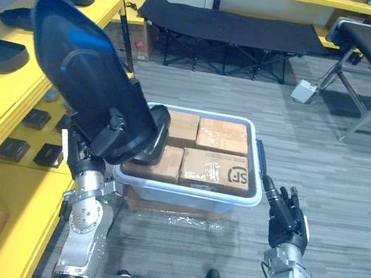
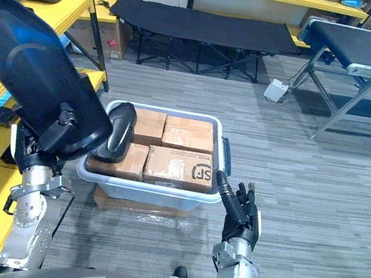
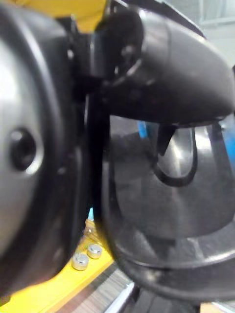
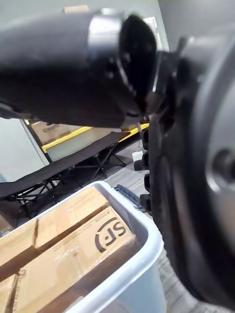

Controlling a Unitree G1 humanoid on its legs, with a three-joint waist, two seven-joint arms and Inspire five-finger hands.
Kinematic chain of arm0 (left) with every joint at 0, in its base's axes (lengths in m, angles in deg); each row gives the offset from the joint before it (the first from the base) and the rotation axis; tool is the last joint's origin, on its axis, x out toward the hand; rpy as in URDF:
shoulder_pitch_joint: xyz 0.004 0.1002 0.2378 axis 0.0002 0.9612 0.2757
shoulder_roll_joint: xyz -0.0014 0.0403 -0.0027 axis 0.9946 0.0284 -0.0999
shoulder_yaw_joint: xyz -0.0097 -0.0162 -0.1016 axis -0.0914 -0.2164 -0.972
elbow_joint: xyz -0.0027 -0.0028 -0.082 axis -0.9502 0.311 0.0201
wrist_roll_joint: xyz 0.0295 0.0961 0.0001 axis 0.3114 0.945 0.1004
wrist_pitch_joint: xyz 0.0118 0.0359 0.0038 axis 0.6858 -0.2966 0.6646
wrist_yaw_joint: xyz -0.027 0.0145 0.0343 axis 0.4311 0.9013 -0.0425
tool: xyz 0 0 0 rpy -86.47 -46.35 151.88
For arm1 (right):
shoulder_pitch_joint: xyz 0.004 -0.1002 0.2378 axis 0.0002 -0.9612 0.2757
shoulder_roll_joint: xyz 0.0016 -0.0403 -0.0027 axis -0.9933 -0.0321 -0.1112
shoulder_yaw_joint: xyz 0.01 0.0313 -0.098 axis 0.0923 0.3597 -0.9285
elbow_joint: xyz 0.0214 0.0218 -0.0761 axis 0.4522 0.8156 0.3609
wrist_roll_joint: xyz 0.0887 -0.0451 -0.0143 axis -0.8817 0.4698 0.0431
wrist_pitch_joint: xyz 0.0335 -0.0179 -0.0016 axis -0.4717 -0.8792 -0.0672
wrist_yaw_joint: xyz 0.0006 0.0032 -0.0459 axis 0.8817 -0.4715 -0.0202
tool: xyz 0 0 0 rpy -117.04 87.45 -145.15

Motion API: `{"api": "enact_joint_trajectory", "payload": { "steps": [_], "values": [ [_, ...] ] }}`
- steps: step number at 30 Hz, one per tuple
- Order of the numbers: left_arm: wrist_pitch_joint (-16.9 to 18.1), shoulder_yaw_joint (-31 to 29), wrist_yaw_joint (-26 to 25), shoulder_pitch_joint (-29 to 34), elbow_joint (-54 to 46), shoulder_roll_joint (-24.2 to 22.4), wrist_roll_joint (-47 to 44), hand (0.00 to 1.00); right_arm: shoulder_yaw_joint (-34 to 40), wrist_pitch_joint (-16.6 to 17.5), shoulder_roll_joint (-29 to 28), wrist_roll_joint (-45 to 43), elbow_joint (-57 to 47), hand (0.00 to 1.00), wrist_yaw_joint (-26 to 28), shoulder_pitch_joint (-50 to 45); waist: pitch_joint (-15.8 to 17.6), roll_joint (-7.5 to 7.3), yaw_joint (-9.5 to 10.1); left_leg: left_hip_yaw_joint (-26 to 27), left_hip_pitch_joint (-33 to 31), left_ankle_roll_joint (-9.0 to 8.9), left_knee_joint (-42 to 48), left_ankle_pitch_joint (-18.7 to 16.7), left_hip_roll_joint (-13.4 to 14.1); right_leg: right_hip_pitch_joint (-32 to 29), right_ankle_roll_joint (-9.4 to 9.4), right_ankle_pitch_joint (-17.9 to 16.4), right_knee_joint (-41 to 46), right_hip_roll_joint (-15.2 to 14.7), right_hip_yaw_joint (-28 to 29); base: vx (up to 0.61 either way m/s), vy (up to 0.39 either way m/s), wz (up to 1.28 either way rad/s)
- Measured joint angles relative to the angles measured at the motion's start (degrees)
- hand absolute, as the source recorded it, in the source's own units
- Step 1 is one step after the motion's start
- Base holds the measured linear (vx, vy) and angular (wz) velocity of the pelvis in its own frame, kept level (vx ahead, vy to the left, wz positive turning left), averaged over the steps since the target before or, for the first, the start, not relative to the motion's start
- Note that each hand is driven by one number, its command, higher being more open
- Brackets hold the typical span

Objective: Walk over and take three plastic housings, then place them on the shelf

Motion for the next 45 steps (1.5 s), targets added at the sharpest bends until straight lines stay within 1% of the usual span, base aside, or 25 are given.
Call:
{"api": "enact_joint_trajectory", "payload": {
  "steps": [3, 5, 9, 11, 12, 14, 16, 17, 18, 19, 20, 21, 22, 23, 25, 26, 27, 28, 29, 31, 32, 35, 39, 42, 45],
  "values": [
    [-0.12, -0.34, -1.88, 0.08, -2.43, -0.61, 0.19, 0.00, -0.40, -0.01, -0.04, 0.01, 0.97, 1.00, 1.99, 1.18, -0.07, -0.09, 1.35, -3.29, -1.03, 0.00, 0.03, 0.18, -0.05, 1.02, -0.25, -1.00, -0.09, 0.00, -3.53, -0.03, -0.028, 0.60],
    [-0.37, -2.20, -4.02, 0.25, -6.08, -1.38, 0.48, 0.00, -1.12, -0.03, -0.03, 0.20, 2.68, 1.00, 3.78, 4.14, -0.11, -0.16, 3.15, -6.31, -2.69, 0.30, -0.01, 1.08, -0.12, 1.32, -0.27, -1.20, -0.09, 0.12, -6.57, -0.02, -0.034, 0.73],
    [-0.39, -9.53, -6.10, 3.16, -11.28, -3.46, 0.58, 0.00, -5.14, 0.05, 0.13, 0.59, 2.98, 1.00, 5.12, 8.36, -0.22, -0.36, 6.99, -12.57, -4.23, -0.15, 0.02, 2.25, -0.92, 4.17, 0.36, -1.61, -0.09, 0.13, -12.87, 0.02, -0.027, 0.80],
    [-0.26, -15.03, -6.29, 6.51, -12.04, -4.20, 0.49, 0.00, -7.90, 0.49, 0.16, 2.12, 3.83, 1.00, 5.01, 12.03, -1.14, -1.16, 9.36, -15.57, -5.56, 0.05, 0.03, 2.53, -1.78, 4.97, 0.85, -2.25, -0.08, -0.17, -15.83, 0.02, -0.018, 0.69],
    [-0.25, -16.09, -6.28, 7.27, -12.03, -4.31, 0.36, 0.00, -8.37, 0.64, 0.16, 3.02, 4.29, 1.00, 4.82, 13.21, -1.22, -1.30, 10.14, -16.36, -5.90, -0.01, 0.03, 2.71, -1.96, 5.14, 0.81, -2.28, -0.08, -0.19, -16.60, 0.02, -0.009, 0.65],
    [-0.25, -19.34, -5.89, 11.07, -12.00, -5.10, 0.21, 0.00, -10.21, 0.70, 0.17, 5.43, 6.59, 1.00, 3.90, 17.86, -1.21, -2.22, 13.08, -18.40, -6.08, 0.05, 0.00, 2.85, -2.94, 6.51, 0.84, -2.74, 0.00, -0.63, -18.69, 0.01, 0.001, 0.54],
    [-0.17, -21.00, -5.12, 13.24, -12.01, -6.13, -0.41, 0.00, -11.79, 0.75, 0.19, 8.58, 7.22, 1.00, 2.56, 20.37, -1.30, -2.38, 14.16, -20.22, -6.30, 0.40, -0.01, 2.61, -3.51, 6.80, 0.41, -3.87, 1.65, -1.13, -18.93, 0.02, 0.017, 0.47],
    [-0.17, -21.38, -4.41, 13.53, -12.01, -6.23, -1.52, 0.00, -12.25, 0.83, 0.19, 9.77, 7.19, 1.00, 1.97, 20.94, -1.30, -2.37, 14.09, -21.25, -6.66, 0.52, 0.01, 2.56, -3.71, 6.73, -0.01, -4.66, 2.50, -1.24, -18.27, 0.02, 0.028, 0.85],
    [-0.15, -21.67, -2.74, 13.27, -12.00, -6.20, -2.90, 0.00, -12.86, 0.87, 0.30, 11.01, 7.19, 1.00, 0.85, 21.63, -1.20, -2.26, 13.51, -23.67, -7.61, 0.89, -0.10, 2.93, -4.14, 6.45, -1.08, -6.89, 4.42, -1.25, -15.70, 0.02, 0.024, 1.01],
    [-0.09, -21.67, -1.08, 12.70, -12.00, -6.00, -3.84, 0.00, -13.01, 0.77, 0.41, 11.81, 7.19, 1.00, 0.22, 21.81, -1.16, -2.69, 13.30, -25.55, -8.13, 1.14, -0.27, 3.62, -4.65, 6.20, -1.34, -8.81, 5.75, -1.30, -13.02, 0.03, -0.004, 1.27],
    [0.01, -21.69, 1.38, 12.35, -12.01, -5.96, -4.75, 0.00, -12.94, 0.20, 0.64, 11.76, 7.19, 1.00, -0.14, 21.82, -1.10, -3.43, 13.35, -27.56, -8.30, 0.67, -0.55, 4.29, -5.04, 6.21, -0.82, -11.52, 7.87, -1.39, -10.56, 0.02, -0.038, 0.89],
    [0.01, -21.71, 2.44, 12.44, -12.01, -5.91, -6.08, 0.00, -12.85, 0.14, 0.75, 11.75, 7.18, 1.00, -0.12, 21.82, -1.05, -3.55, 13.35, -28.09, -8.35, 0.54, -0.53, 4.38, -5.03, 6.20, -0.50, -12.25, 8.71, -1.39, -10.32, 0.00, -0.090, 0.67],
    [-0.03, -21.72, 3.44, 12.60, -11.99, -5.96, -7.67, 0.00, -12.61, 0.14, 0.97, 11.78, 7.17, 1.00, -0.07, 21.76, -1.04, -3.56, 13.33, -28.94, -8.87, -0.15, 0.03, 4.63, -5.01, 6.09, 0.69, -13.04, 9.65, -1.34, -10.53, -0.02, -0.093, 0.37],
    [-0.30, -21.51, 4.92, 12.60, -12.00, -5.99, -10.08, 0.00, -11.83, 0.14, 1.22, 11.86, 7.15, 1.00, 0.18, 21.63, -0.92, -3.38, 13.31, -29.79, -9.62, -0.58, 0.86, 4.81, -4.97, 6.05, 1.47, -13.51, 10.16, -1.06, -10.96, -0.04, -0.116, 0.51],
    [-1.89, -20.01, 8.06, 12.81, -11.95, -6.07, -15.04, 0.00, -8.68, 0.14, 2.53, 11.89, 6.59, 1.00, 0.90, 20.42, 0.04, -2.12, 12.88, -31.11, -11.21, -1.14, 2.31, 5.57, -4.83, 6.97, 1.44, -14.34, 11.33, -0.29, -13.34, -0.05, -0.094, 0.73],
    [-2.89, -19.18, 9.98, 13.46, -11.94, -6.23, -16.29, 0.00, -6.42, 0.15, 3.00, 11.94, 6.09, 1.00, 0.89, 18.88, 0.64, -1.29, 11.96, -29.84, -12.07, -0.63, 2.09, 7.10, -4.99, 7.51, 1.28, -14.89, 11.85, -0.16, -15.46, -0.07, -0.050, 0.91],
    [-3.49, -18.92, 11.39, 13.60, -11.92, -6.28, -17.03, 0.00, -5.10, 0.18, 3.07, 12.07, 5.79, 1.00, 0.81, 17.94, 1.12, -0.98, 11.11, -27.79, -12.58, 0.41, 1.81, 7.62, -5.05, 8.20, 1.29, -15.26, 12.06, -0.14, -16.99, -0.08, -0.021, 1.25],
    [-4.38, -18.05, 13.75, 13.56, -11.78, -6.26, -17.45, 0.00, -2.39, 0.16, 3.05, 12.50, 5.25, 1.00, 0.44, 15.91, 2.17, -0.38, 10.09, -23.30, -13.23, 4.35, 1.63, 7.47, -4.40, 9.22, 1.29, -15.56, 12.58, -0.08, -19.83, -0.11, 0.001, 1.44],
    [-5.35, -16.50, 16.19, 14.06, -11.41, -6.28, -17.44, 0.00, 0.16, 0.18, 3.30, 12.57, 3.65, 1.00, -0.19, 12.72, 3.16, 0.51, 9.37, -14.30, -14.03, 6.86, 2.34, 8.03, -2.19, 10.68, 1.68, -15.84, 12.93, -0.01, -22.16, -0.11, 0.016, 1.38],
    [-5.41, -14.18, 17.87, 15.58, -10.80, -6.37, -17.26, 0.00, 1.88, 0.31, 3.83, 12.61, 2.29, 1.00, -0.74, 10.38, 3.94, 1.63, 8.14, -9.65, -13.88, 6.69, 2.26, 10.05, -1.47, 11.21, 2.79, -17.68, 14.99, -0.84, -22.69, -0.09, 0.041, 0.91],
    [-5.45, -13.29, 18.05, 16.34, -10.79, -6.41, -17.23, 0.00, 2.16, 0.59, 4.08, 12.60, 2.21, 1.00, -0.67, 10.19, 4.27, 2.19, 8.03, -9.56, -13.79, 5.43, 2.17, 11.06, -1.47, 10.75, 2.79, -19.12, 16.46, -1.35, -22.19, -0.11, 0.062, 0.42],
    [-5.61, -13.06, 17.93, 17.81, -10.62, -6.39, -17.26, 0.00, 0.60, 2.38, 4.07, 13.11, 2.19, 1.00, 0.02, 10.27, 4.81, 2.67, 8.66, -7.93, -13.63, 5.10, 2.46, 11.24, -1.60, 8.72, 2.41, -21.43, 19.65, -2.16, -17.87, -0.10, 0.041, -0.05],
    [-5.62, -13.16, 17.56, 17.77, -10.27, -6.27, -17.22, 0.00, -1.94, 2.88, 4.05, 13.62, 2.20, 1.00, 2.00, 11.77, 5.12, 2.91, 8.96, -6.91, -13.99, 5.20, 4.17, 10.97, -1.67, 7.84, 2.47, -21.89, 21.58, -3.14, -16.76, -0.05, 0.018, -0.10],
    [-5.62, -13.11, 17.32, 17.59, -10.28, -6.19, -17.17, 0.00, -4.11, 2.87, 3.61, 13.68, 2.49, 1.00, 2.37, 13.45, 5.69, 2.91, 9.03, -6.72, -16.02, 5.48, 9.57, 7.80, -1.68, 7.85, 2.64, -22.71, 22.79, -3.99, -16.88, -0.03, 0.027, 0.00],
    [-5.62, -13.42, 17.02, 17.16, -10.37, -6.12, -16.21, 0.00, -4.55, 2.88, 1.70, 13.69, 2.54, 1.00, 1.60, 14.12, 6.75, 2.55, 10.09, -6.66, -18.20, 5.81, 17.37, 3.44, -1.80, 9.84, 3.88, -23.50, 22.69, -5.12, -17.53, 0.04, 0.066, 0.09]
  ]
}}
